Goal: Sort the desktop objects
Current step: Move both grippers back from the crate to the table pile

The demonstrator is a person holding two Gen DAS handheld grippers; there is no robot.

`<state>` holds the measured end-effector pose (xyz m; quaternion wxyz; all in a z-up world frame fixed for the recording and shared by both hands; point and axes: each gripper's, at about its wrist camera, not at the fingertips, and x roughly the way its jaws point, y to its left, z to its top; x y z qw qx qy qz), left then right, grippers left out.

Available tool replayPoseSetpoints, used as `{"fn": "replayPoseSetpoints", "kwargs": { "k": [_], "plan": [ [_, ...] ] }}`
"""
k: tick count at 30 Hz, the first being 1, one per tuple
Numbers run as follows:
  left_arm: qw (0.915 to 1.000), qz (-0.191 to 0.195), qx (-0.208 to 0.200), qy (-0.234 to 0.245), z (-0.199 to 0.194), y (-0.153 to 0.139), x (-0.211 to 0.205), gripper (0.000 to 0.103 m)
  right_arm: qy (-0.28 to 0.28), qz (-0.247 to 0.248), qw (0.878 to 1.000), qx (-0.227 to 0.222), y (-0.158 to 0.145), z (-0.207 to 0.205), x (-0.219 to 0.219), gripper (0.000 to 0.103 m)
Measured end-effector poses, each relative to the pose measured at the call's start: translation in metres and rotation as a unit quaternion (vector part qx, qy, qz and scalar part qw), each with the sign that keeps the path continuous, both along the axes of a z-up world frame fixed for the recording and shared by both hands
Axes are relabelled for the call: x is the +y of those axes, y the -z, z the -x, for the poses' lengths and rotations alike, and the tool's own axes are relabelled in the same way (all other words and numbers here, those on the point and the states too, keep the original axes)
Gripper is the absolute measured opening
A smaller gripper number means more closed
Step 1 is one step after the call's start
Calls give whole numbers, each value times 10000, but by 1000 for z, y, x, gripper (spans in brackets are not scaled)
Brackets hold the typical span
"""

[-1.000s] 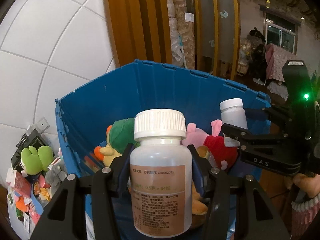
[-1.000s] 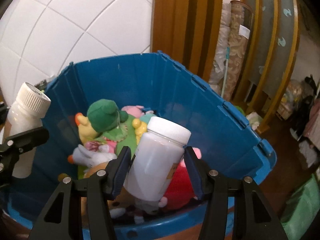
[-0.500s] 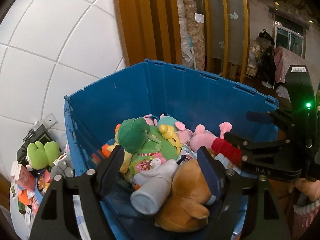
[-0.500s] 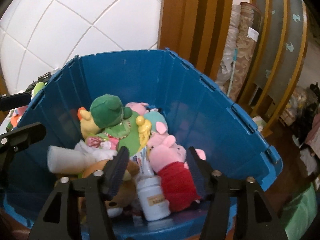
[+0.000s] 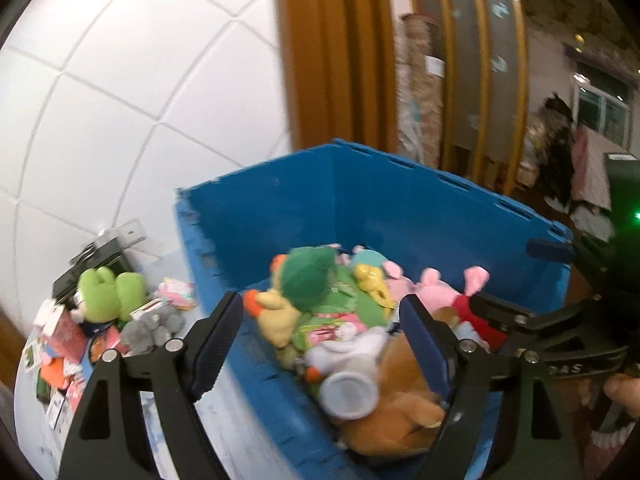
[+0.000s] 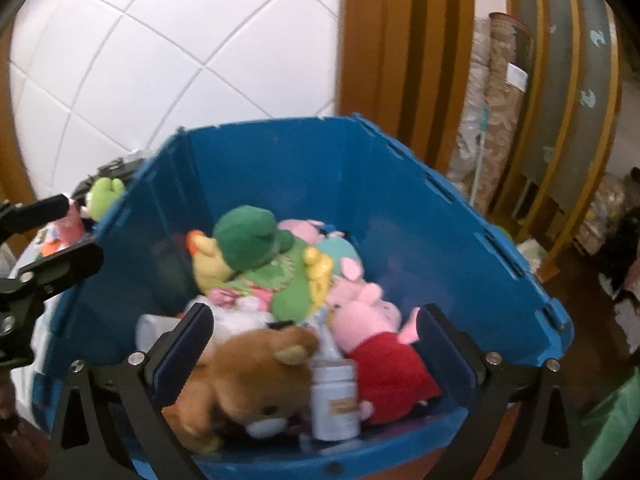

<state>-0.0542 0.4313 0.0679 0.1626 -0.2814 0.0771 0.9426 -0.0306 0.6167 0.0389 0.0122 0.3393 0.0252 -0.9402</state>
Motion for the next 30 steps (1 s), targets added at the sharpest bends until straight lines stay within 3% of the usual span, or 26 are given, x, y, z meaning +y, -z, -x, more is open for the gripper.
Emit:
{"fn": "replayPoseSetpoints", "kwargs": {
  "k": [9, 19, 24, 30],
  "plan": [
    [9947, -364, 166, -945, -3, 2, -110, 81, -580, 154, 9976, 358, -35, -11, -74, 103],
    [9840, -755, -30, -1613, -2, 24, -273, 83, -1041, 33, 9928, 588, -64, -19, -212, 103],
    [9775, -723, -260, -1964, 1, 51, -359, 83, -1180, 101, 9922, 396, -48, 3, -279, 103],
    [9644, -530, -744, -2483, 12, 95, -452, 83, -1210, 432, 9915, -201, 2, 48, -354, 103]
  ]
}}
